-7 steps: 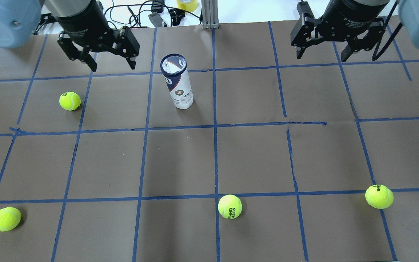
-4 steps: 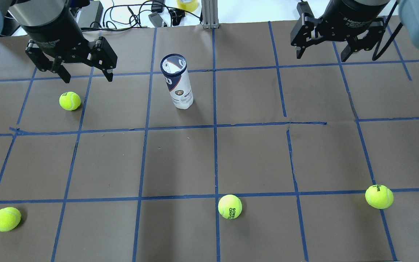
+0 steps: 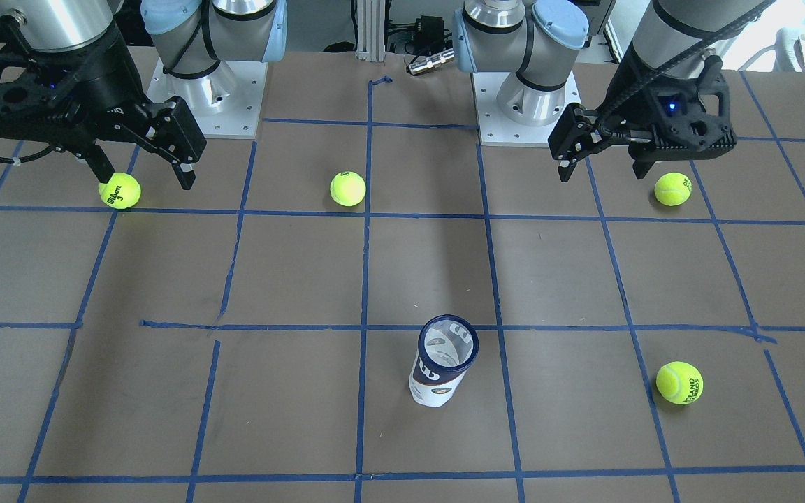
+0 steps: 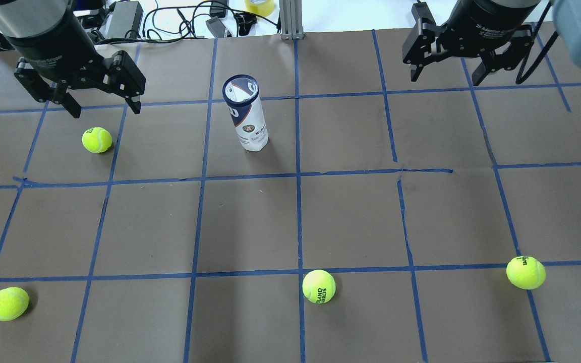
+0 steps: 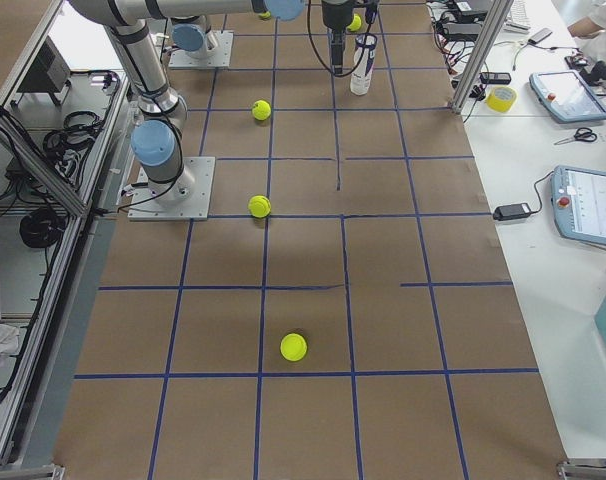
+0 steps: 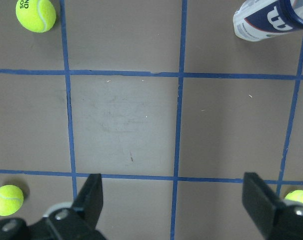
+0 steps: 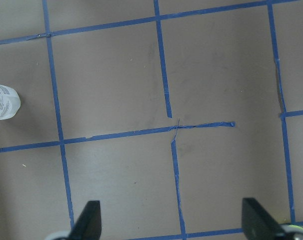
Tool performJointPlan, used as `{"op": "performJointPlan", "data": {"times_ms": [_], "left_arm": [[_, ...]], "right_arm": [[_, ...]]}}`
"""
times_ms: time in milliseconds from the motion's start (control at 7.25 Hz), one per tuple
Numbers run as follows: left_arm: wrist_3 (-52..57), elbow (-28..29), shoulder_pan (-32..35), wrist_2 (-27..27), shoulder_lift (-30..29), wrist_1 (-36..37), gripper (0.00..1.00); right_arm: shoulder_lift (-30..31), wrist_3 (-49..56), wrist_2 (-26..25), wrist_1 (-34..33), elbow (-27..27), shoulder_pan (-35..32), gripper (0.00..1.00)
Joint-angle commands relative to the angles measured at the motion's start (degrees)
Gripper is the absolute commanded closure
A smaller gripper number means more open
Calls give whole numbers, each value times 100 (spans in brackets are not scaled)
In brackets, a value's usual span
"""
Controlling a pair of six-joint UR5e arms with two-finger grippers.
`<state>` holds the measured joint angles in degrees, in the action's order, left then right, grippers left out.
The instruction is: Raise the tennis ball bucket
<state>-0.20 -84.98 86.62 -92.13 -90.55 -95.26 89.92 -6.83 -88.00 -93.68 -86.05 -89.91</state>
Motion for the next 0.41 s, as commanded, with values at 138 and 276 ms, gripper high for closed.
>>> {"op": "performJointPlan", "data": {"times_ms": [138, 276], "left_arm": [[-6, -80, -14, 54, 11, 43, 0], [3, -97, -14, 72, 20, 43, 0]], "right_arm": [[-1, -2, 2, -1, 0, 0, 0], [-1, -2, 2, -1, 0, 0, 0]]}}
